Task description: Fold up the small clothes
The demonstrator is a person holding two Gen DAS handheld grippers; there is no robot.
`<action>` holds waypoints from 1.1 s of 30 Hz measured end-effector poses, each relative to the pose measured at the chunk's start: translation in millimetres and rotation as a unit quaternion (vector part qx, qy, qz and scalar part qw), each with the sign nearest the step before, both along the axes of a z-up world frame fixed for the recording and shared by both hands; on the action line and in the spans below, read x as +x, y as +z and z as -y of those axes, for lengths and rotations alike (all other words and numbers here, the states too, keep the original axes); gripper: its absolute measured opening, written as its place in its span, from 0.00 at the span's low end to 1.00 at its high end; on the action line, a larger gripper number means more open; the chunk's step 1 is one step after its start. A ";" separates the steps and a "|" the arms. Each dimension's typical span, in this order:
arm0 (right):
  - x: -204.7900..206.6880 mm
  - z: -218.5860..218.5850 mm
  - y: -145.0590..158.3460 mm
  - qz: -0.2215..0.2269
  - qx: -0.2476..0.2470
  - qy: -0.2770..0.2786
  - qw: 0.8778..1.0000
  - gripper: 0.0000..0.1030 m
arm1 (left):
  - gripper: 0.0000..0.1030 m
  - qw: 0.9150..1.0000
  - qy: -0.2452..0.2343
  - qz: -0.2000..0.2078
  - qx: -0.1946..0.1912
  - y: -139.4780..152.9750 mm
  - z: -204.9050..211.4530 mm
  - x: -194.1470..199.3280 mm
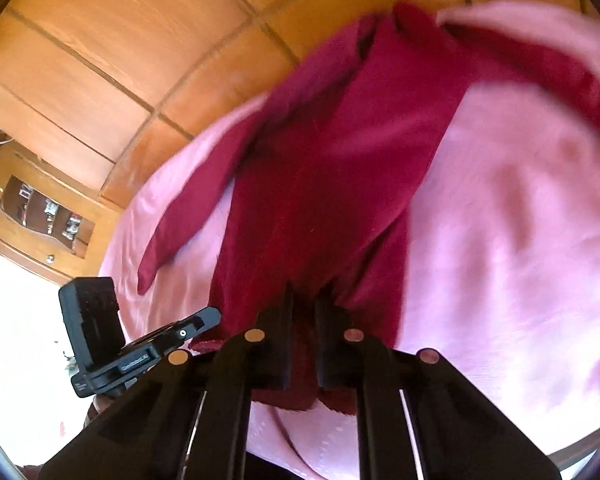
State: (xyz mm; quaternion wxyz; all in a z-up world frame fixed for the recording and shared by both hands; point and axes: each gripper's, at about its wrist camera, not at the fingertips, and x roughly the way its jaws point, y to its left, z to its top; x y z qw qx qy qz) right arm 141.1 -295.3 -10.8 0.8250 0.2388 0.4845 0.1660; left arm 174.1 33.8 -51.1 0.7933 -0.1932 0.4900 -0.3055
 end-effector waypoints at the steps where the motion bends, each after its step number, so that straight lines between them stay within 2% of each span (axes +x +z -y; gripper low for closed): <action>1: -6.0 9.5 11.4 0.015 -0.012 -0.008 1.000 0.07 | 0.00 1.000 0.002 0.010 0.005 5.7 -2.6 -0.7; 4: -26.9 44.1 41.6 0.049 -0.053 -0.039 0.997 0.07 | 0.00 0.999 0.020 0.043 0.002 27.8 -25.8 -7.2; 6: -42.1 72.6 52.4 0.056 -0.083 -0.069 0.993 0.06 | 0.00 0.997 0.032 0.067 -0.004 46.6 -54.1 -19.3; 9: -56.3 104.1 49.9 0.043 -0.113 -0.114 0.986 0.06 | 0.00 0.995 0.041 0.087 0.004 63.8 -83.2 -35.7; 11: -61.2 117.3 39.8 0.027 -0.116 -0.137 0.983 0.06 | 0.00 0.996 0.045 0.076 -0.003 60.1 -94.2 -38.1; 13: -59.8 119.6 25.8 0.013 -0.127 -0.150 0.980 0.06 | 0.00 0.997 0.051 0.059 -0.025 53.5 -97.4 -35.4; 14: -57.3 121.1 20.0 0.008 -0.127 -0.153 0.980 0.06 | 0.05 0.997 0.053 0.045 -0.036 46.2 -93.8 -30.3; 16: -55.3 120.1 11.3 0.000 -0.136 -0.155 0.979 0.06 | 0.41 0.997 0.057 0.029 -0.041 34.2 -79.4 -19.9; 18: -54.3 120.4 10.2 0.000 -0.147 -0.156 0.977 0.06 | 0.50 0.997 0.058 0.014 -0.047 22.3 -68.0 -17.8; 20: -52.0 121.2 9.1 0.002 -0.149 -0.160 0.976 0.06 | 0.50 0.997 0.042 -0.005 -0.057 12.8 -51.2 -9.3; 22: -49.4 125.2 7.5 0.006 -0.152 -0.162 0.975 0.06 | 0.50 0.998 0.022 -0.013 -0.051 5.3 -29.3 -1.4; 23: -45.9 125.4 7.4 0.007 -0.153 -0.162 0.975 0.06 | 0.46 0.999 0.012 -0.018 -0.046 2.7 -22.8 -1.3; 24: -44.5 125.5 8.7 0.010 -0.154 -0.163 0.974 0.06 | 0.20 0.999 -0.004 -0.020 -0.035 -1.1 -12.9 0.3; 25: -45.9 127.5 11.6 0.013 -0.155 -0.163 0.974 0.06 | 0.00 1.000 -0.018 -0.017 -0.019 -4.1 -3.8 1.4; 26: -45.6 127.3 14.6 0.016 -0.155 -0.162 0.974 0.06 | 0.00 1.000 -0.019 -0.004 0.006 -3.2 1.0 -1.1; 28: -48.1 126.2 21.2 0.024 -0.152 -0.154 0.976 0.06 | 0.00 1.000 -0.015 0.014 0.002 5.7 -4.0 -4.5; 31: -56.0 117.8 28.6 0.034 -0.153 -0.131 0.979 0.06 | 0.00 0.998 0.000 0.056 -0.005 35.9 -33.5 -15.7; 33: -60.8 112.7 28.1 0.034 -0.157 -0.120 0.980 0.06 | 0.00 0.997 0.009 0.079 0.004 54.1 -58.6 -30.0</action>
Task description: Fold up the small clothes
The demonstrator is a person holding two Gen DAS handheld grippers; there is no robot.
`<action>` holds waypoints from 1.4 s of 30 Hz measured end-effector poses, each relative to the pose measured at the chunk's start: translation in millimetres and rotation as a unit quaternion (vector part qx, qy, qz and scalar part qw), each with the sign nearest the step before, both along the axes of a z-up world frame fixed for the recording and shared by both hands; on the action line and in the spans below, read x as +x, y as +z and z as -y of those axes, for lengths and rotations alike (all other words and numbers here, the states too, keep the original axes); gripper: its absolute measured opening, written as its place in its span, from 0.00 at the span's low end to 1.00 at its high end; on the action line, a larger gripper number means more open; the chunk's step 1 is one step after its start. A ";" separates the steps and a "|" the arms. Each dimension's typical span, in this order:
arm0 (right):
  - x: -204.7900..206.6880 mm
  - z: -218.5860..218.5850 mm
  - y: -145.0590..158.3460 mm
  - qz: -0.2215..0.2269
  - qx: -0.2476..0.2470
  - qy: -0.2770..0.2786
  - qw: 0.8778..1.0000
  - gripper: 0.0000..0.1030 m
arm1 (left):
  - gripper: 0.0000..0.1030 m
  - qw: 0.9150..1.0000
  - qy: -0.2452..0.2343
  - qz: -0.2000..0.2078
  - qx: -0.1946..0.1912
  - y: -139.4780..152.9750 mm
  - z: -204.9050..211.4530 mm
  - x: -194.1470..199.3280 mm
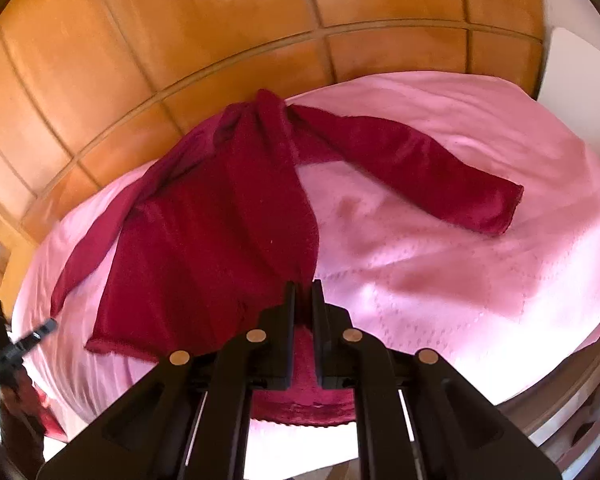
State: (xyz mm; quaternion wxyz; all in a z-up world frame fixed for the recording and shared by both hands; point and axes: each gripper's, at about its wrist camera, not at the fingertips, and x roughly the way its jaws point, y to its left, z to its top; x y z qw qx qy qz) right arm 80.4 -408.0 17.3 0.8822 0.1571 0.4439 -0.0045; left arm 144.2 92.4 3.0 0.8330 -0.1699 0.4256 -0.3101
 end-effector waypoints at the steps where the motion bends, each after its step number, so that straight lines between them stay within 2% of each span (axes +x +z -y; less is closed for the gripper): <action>1: -2.5 -1.7 -3.6 -0.006 -0.002 0.003 1.000 0.06 | 0.00 1.000 0.001 0.002 0.003 5.0 -8.7 -5.5; 4: -2.1 0.0 -15.9 -0.021 0.002 -0.006 1.000 0.06 | 0.00 1.000 0.006 -0.009 0.016 2.7 -23.9 -14.6; 7: 2.0 3.1 -23.9 -0.033 0.006 -0.019 0.999 0.06 | 0.00 0.999 0.014 -0.027 0.018 -11.9 -18.2 -10.3; 8: 2.2 3.2 -23.9 -0.033 0.005 -0.020 0.999 0.06 | 0.00 0.999 0.003 -0.036 0.008 -17.5 -10.0 -5.8; 9: 2.2 2.6 -23.0 -0.033 0.004 -0.019 0.999 0.06 | 0.12 0.999 -0.003 -0.041 -0.001 -20.2 -3.4 -2.7; 10: 2.3 2.6 -22.8 -0.032 0.004 -0.019 0.999 0.06 | 0.36 0.999 -0.005 -0.048 -0.007 -24.2 1.4 -0.8; 12: 3.2 2.3 -22.6 -0.032 0.001 -0.018 0.999 0.07 | 0.58 0.998 0.001 -0.066 -0.023 -36.0 14.3 10.1; 13: 3.4 2.0 -23.1 -0.032 0.000 -0.018 0.999 0.07 | 0.59 0.997 0.006 -0.075 -0.027 -41.7 19.7 16.9; 21: 8.9 1.4 -31.1 -0.041 0.000 -0.022 0.999 0.07 | 0.58 0.995 0.004 -0.096 -0.005 -61.7 46.9 42.0; 23: 11.9 2.7 -32.8 -0.042 -0.002 -0.024 0.999 0.07 | 0.39 0.995 0.010 -0.096 -0.004 -62.4 45.4 45.0; 24: 13.2 3.3 -32.6 -0.041 -0.004 -0.024 0.999 0.07 | 0.13 0.995 0.004 -0.101 -0.004 -63.2 46.1 46.3; 25: 13.9 3.3 -31.5 -0.039 -0.007 -0.025 0.999 0.07 | 0.06 0.995 0.003 -0.097 -0.004 -62.5 45.9 45.7; 28: 12.3 2.5 -20.1 -0.025 -0.009 -0.019 0.999 0.06 | 0.05 0.998 0.008 -0.066 -0.001 -47.7 38.4 35.4; 30: 6.7 -1.0 -8.0 -0.011 -0.002 0.000 1.000 0.06 | 0.05 0.999 0.014 -0.043 -0.021 -23.6 20.3 26.7; 31: 2.5 -4.8 -3.8 -0.009 -0.004 0.014 1.000 0.06 | 0.05 0.999 0.016 -0.032 -0.019 -14.5 13.7 22.1; 34: -8.6 -15.9 -9.1 -0.027 -0.034 0.041 0.998 0.06 | 0.05 1.000 0.013 -0.002 -0.004 11.7 -15.9 -6.9; 37: -15.3 -18.3 -39.3 -0.079 -0.035 0.053 0.995 0.06 | 0.05 1.000 0.011 -0.020 0.019 4.2 -28.3 -36.5; 40: -16.9 -22.8 -60.9 -0.114 -0.044 0.061 0.991 0.10 | 0.05 0.997 0.008 -0.063 0.050 -26.6 -28.9 -60.8; 41: -16.1 -23.0 -61.4 -0.116 -0.053 0.061 0.990 0.16 | 0.05 0.995 0.004 -0.079 0.055 -36.0 -27.4 -65.5; 42: -14.3 -22.8 -57.7 -0.110 -0.068 0.055 0.990 0.31 | 0.05 0.995 0.005 -0.080 0.063 -38.4 -27.3 -68.0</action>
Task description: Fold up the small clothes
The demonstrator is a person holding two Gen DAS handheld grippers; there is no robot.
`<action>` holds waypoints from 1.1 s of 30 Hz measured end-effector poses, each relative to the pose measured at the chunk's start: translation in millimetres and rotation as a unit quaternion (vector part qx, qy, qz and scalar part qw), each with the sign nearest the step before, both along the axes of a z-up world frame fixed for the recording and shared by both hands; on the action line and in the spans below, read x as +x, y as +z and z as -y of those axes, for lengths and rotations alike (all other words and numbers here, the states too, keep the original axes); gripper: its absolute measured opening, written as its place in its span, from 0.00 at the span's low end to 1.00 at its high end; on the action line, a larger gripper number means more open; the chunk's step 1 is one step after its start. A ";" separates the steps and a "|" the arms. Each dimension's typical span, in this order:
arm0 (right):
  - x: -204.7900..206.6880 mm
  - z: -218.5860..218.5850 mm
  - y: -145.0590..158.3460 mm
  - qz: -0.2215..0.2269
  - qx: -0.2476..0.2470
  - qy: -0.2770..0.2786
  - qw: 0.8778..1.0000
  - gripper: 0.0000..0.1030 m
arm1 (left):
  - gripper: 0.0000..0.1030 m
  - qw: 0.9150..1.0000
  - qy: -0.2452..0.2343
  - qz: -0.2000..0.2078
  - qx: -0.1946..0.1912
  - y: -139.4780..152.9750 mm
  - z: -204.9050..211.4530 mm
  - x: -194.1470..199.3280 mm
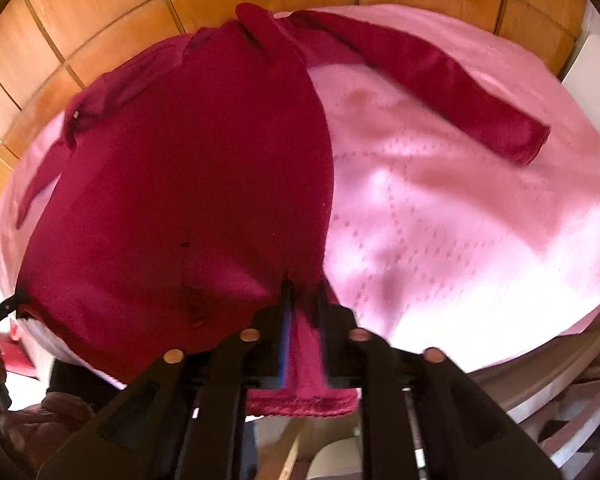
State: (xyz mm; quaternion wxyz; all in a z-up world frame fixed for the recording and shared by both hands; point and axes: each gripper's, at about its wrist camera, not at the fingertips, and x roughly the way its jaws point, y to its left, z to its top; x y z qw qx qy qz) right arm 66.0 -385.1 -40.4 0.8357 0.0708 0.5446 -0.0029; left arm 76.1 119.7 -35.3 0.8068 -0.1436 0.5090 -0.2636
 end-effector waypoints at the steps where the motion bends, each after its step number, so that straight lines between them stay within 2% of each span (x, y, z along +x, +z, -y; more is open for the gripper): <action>1: 1.3 0.3 3.7 0.007 -0.007 -0.003 1.000 0.43 | 0.05 1.000 0.011 0.004 0.011 0.2 -2.1 -0.6; 2: 3.4 0.6 11.1 0.020 -0.017 -0.009 1.000 0.54 | 0.05 0.999 0.025 0.013 0.022 3.8 -8.7 1.2; 3: 6.0 -2.0 21.1 0.042 -0.031 -0.011 0.999 0.54 | 0.09 0.999 0.038 0.021 0.028 7.9 -16.8 4.6; 4: 9.4 -8.3 26.4 0.053 -0.035 -0.005 0.998 0.54 | 0.24 0.997 0.060 0.034 0.043 12.5 -27.0 7.1; 5: 12.6 -13.6 31.7 0.064 -0.035 0.002 0.997 0.58 | 0.40 0.991 0.098 0.053 0.080 20.0 -39.5 13.0; 6: 18.2 -24.1 36.7 0.078 -0.029 0.011 0.996 0.63 | 0.45 0.985 0.125 0.066 0.098 23.4 -50.3 16.2; 7: 21.7 -32.1 37.2 0.085 -0.023 0.017 0.996 0.64 | 0.49 0.978 0.156 0.079 0.113 27.9 -64.8 21.1; 8: 27.9 -45.8 36.4 0.090 -0.011 0.030 0.995 0.64 | 0.49 0.971 0.179 0.090 0.131 31.3 -75.2 25.5; 10: 42.5 -76.3 31.2 0.089 0.007 0.057 0.994 0.65 | 0.49 0.959 0.199 0.111 0.169 35.9 -86.4 34.2; 13: 64.3 -123.0 17.6 0.078 0.035 0.097 0.992 0.65 | 0.49 0.944 0.182 0.149 0.230 36.6 -86.8 49.3; 17: 80.9 -172.4 2.2 0.065 0.050 0.139 0.987 0.65 | 0.49 0.927 0.121 0.170 0.312 12.9 -76.2 87.1; 19: 87.8 -188.0 -5.4 0.058 0.061 0.148 0.985 0.66 | 0.49 0.920 0.104 0.171 0.336 0.1 -75.4 102.2; 22: 94.2 -197.2 -15.8 0.054 0.065 0.142 0.986 0.66 | 0.48 0.915 0.081 0.168 0.358 -18.0 -77.8 124.1; 24: 99.1 -195.3 -22.3 0.051 0.071 0.131 0.988 0.66 | 0.14 0.916 0.075 0.168 0.357 -20.8 -82.8 133.2; 25: 97.6 -194.8 -23.8 0.052 0.073 0.127 0.988 0.66 | 0.03 0.919 0.084 0.155 0.352 -17.8 -88.7 138.7; 26: 97.5 -192.9 -25.0 0.054 0.075 0.126 0.988 0.66 | 0.03 0.928 0.096 0.146 0.328 -12.3 -90.6 145.9; 27: 97.6 -191.4 -25.4 0.057 0.077 0.127 0.987 0.66 | 0.03 0.941 0.113 0.139 0.287 -1.8 -100.0 145.4; 29: 99.2 -189.6 -25.4 0.061 0.081 0.130 0.986 0.66 | 0.03 0.956 0.134 0.143 0.220 26.3 -116.6 140.5; 31: 100.3 -185.7 -26.5 0.062 0.088 0.131 0.986 0.67 | 0.03 0.965 0.148 0.152 0.152 56.0 -131.9 131.2; 33: 100.8 -183.7 -28.2 0.064 0.093 0.130 0.985 0.68 | 0.03 0.970 0.169 0.157 0.080 86.9 -155.0 124.1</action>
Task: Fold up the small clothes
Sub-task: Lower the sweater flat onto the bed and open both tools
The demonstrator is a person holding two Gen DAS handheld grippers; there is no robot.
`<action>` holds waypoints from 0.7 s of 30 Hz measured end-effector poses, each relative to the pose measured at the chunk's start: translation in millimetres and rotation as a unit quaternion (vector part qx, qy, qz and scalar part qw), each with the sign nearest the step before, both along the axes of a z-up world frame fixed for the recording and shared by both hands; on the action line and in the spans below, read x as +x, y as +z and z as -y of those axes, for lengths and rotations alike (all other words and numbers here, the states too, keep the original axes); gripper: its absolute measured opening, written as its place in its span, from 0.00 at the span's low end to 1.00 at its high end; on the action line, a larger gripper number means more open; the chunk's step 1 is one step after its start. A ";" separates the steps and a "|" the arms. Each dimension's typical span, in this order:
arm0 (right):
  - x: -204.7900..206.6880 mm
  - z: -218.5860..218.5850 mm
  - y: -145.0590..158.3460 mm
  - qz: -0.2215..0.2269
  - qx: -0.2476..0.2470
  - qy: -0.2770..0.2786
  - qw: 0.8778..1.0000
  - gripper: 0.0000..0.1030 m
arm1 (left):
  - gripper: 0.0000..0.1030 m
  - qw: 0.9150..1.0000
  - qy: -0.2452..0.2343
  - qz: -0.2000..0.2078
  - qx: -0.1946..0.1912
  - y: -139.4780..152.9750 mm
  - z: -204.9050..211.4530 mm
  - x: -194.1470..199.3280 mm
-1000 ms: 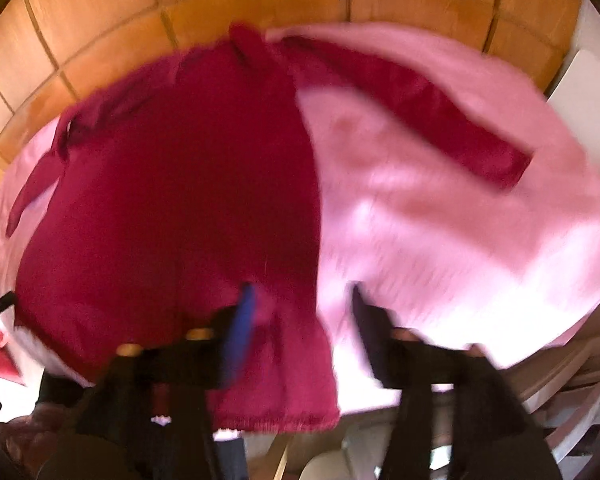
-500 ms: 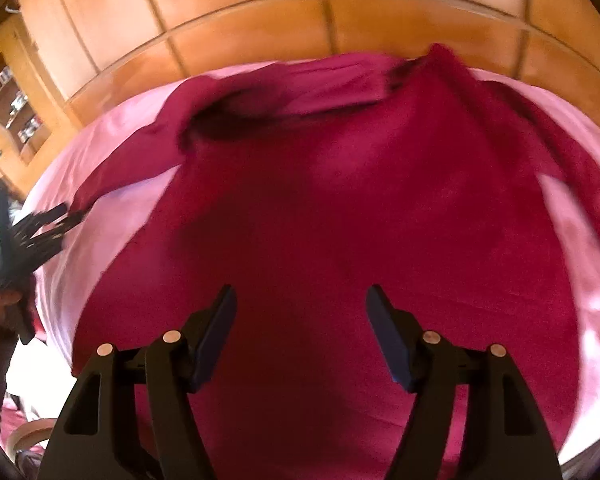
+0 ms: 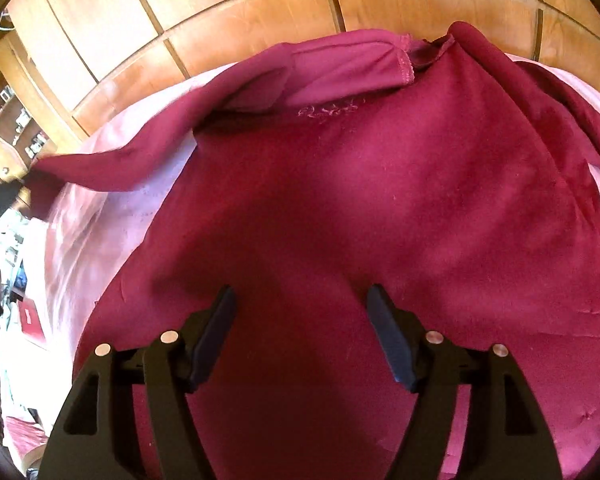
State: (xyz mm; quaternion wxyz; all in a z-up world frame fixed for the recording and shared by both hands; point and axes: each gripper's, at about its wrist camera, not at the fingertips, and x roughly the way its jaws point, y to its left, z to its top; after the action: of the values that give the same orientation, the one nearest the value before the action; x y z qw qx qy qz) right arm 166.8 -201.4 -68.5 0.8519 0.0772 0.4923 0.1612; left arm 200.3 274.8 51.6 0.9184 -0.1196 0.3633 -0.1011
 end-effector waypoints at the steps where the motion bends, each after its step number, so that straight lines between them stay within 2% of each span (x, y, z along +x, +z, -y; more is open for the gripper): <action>1: -1.0 -0.5 -0.8 0.001 0.002 0.000 1.000 0.68 | 0.03 1.000 0.006 0.010 -0.026 14.1 -9.8 -1.7; 4: -4.5 4.3 -0.5 0.004 0.010 -0.003 1.000 0.70 | 0.03 0.995 0.031 0.016 -0.090 51.0 -43.0 8.9; 7: -1.7 -1.5 -2.4 0.007 0.010 -0.006 1.000 0.70 | 0.03 0.994 0.054 0.001 -0.091 64.2 -57.3 30.2; 10: 2.1 -5.2 -1.7 0.008 0.013 -0.009 1.000 0.70 | 0.03 0.991 0.097 -0.034 -0.082 68.8 -72.0 63.7; 12: 0.3 -3.8 -2.3 0.010 0.014 -0.009 1.000 0.70 | 0.03 0.986 0.129 -0.062 -0.081 59.4 -88.2 94.8; 16: -2.6 0.5 -5.2 0.015 0.010 -0.012 1.000 0.71 | 0.03 0.978 0.171 -0.112 -0.050 28.6 -98.7 147.6; 18: -4.0 -0.7 -5.4 0.017 0.007 -0.012 1.000 0.71 | 0.03 0.969 0.197 -0.143 -0.038 3.7 -105.1 171.2; 19: -3.8 -0.9 -5.4 0.018 0.005 -0.012 1.000 0.71 | 0.03 0.963 0.213 -0.160 -0.042 -8.1 -112.7 180.8; 20: -4.1 -0.7 -5.5 0.018 0.005 -0.013 1.000 0.72 | 0.03 0.952 0.232 -0.192 -0.051 -31.2 -121.2 191.4; 21: -4.9 -0.4 -5.7 0.019 0.005 -0.013 1.000 0.72 | 0.03 0.947 0.238 -0.209 -0.057 -43.7 -125.2 196.3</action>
State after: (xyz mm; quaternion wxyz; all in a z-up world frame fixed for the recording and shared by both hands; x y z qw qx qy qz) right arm 161.9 -201.1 -74.2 0.8626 0.0844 0.4745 0.1539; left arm 396.6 400.0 7.9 0.8105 -0.2734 0.5021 0.1273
